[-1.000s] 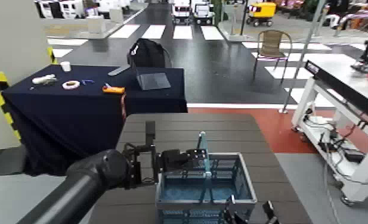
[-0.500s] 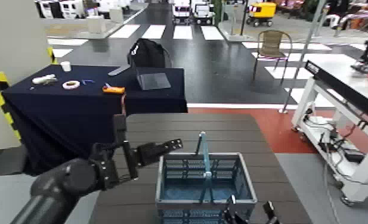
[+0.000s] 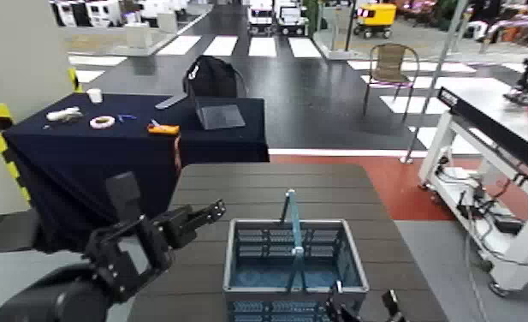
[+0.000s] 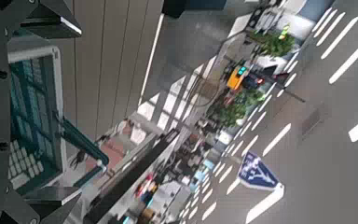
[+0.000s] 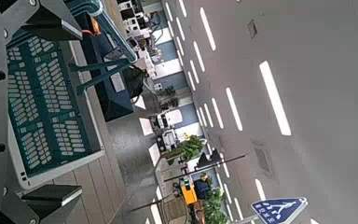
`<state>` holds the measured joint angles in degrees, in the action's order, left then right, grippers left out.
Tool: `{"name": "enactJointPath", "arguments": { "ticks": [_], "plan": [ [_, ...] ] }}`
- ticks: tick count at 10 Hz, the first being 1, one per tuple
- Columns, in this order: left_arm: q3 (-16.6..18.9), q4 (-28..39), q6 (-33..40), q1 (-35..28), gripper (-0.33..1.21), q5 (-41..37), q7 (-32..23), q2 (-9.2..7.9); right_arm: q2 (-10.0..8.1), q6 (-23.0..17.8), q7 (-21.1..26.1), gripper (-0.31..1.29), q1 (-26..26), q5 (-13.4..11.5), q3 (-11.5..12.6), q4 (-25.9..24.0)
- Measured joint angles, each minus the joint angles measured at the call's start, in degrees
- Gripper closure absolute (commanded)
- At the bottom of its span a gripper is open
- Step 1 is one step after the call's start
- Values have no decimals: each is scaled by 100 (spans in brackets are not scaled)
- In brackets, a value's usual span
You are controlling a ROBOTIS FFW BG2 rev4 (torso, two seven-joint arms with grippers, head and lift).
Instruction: Place the crate on the table.
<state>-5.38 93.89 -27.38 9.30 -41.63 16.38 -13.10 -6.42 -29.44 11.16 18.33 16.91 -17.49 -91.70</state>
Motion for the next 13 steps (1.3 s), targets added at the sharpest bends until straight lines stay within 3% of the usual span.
{"name": "enactJointPath", "arguments": {
  "ticks": [2, 4, 8, 13],
  "plan": [
    [137, 349, 725, -543, 12, 680, -103, 213, 0, 3, 0, 14, 14, -11, 23, -10],
    [163, 570, 1401, -982, 12, 1255, -339, 316, 1, 7, 0, 14, 30, -34, 44, -19],
    [26, 713, 2481, -1740, 12, 1813, -861, 341, 15, 25, 0, 14, 65, -91, 91, -50],
    [-392, 594, 4107, -2447, 12, 2624, -1993, 314, 53, 26, 13, 14, 124, -218, 169, -99]
  ]
}}
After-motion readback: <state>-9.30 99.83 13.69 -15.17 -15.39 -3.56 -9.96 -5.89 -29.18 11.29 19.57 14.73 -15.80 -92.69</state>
